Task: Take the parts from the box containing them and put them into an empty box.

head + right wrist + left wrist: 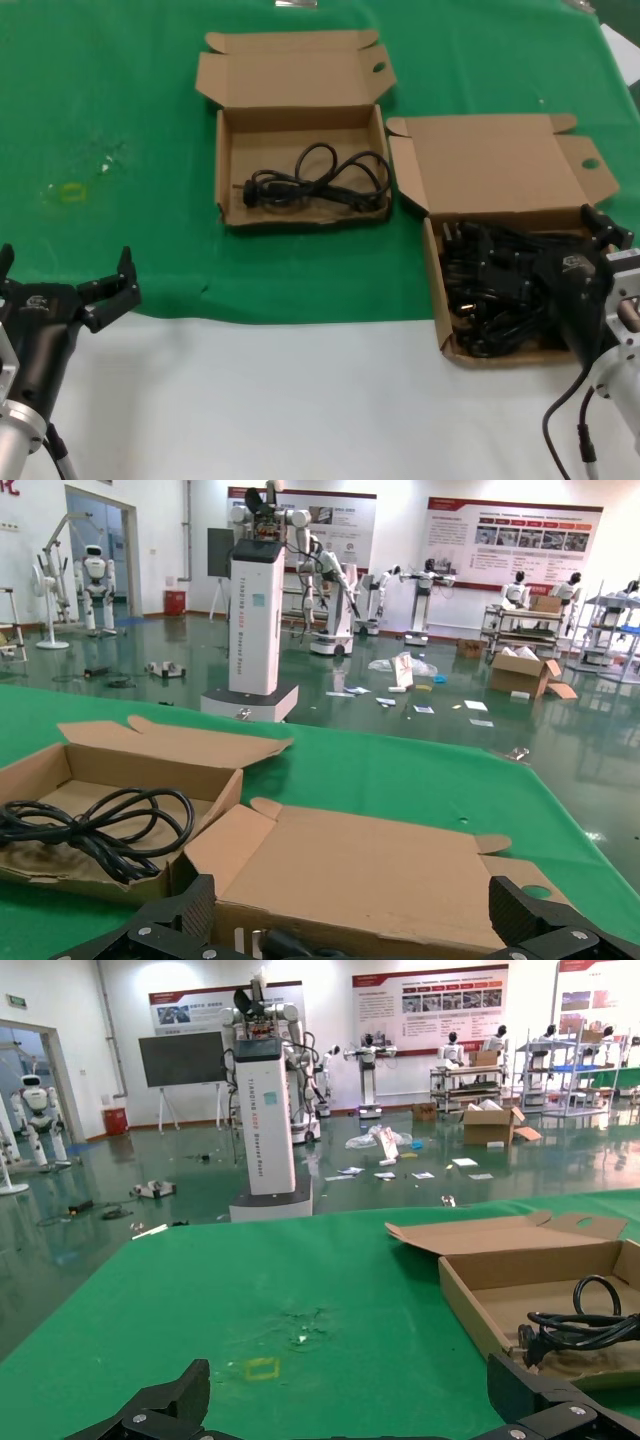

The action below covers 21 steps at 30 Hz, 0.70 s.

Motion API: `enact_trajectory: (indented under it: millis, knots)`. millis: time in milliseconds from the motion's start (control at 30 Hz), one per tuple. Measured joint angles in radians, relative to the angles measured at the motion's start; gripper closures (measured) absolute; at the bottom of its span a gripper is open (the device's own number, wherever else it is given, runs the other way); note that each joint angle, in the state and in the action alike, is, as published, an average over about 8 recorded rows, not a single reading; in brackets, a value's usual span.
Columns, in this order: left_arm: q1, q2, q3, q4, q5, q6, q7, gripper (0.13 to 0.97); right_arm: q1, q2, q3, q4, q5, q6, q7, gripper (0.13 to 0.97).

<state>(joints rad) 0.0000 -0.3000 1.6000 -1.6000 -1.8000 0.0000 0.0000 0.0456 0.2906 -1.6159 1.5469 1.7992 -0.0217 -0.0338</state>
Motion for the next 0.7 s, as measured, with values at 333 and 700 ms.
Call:
enact_trajectory:
  millis: [333,700]
  knots:
    - [0.000,0.000,0.000,0.000,0.000,0.000,0.000,0.132,0.000,0.000,0.000,0.000,0.000,0.000,0.000,0.129]
    - [0.000,0.000,0.000,0.000,0.000,0.000,0.000,0.132,0.000,0.000,0.000,0.000,0.000,0.000,0.000,0.129]
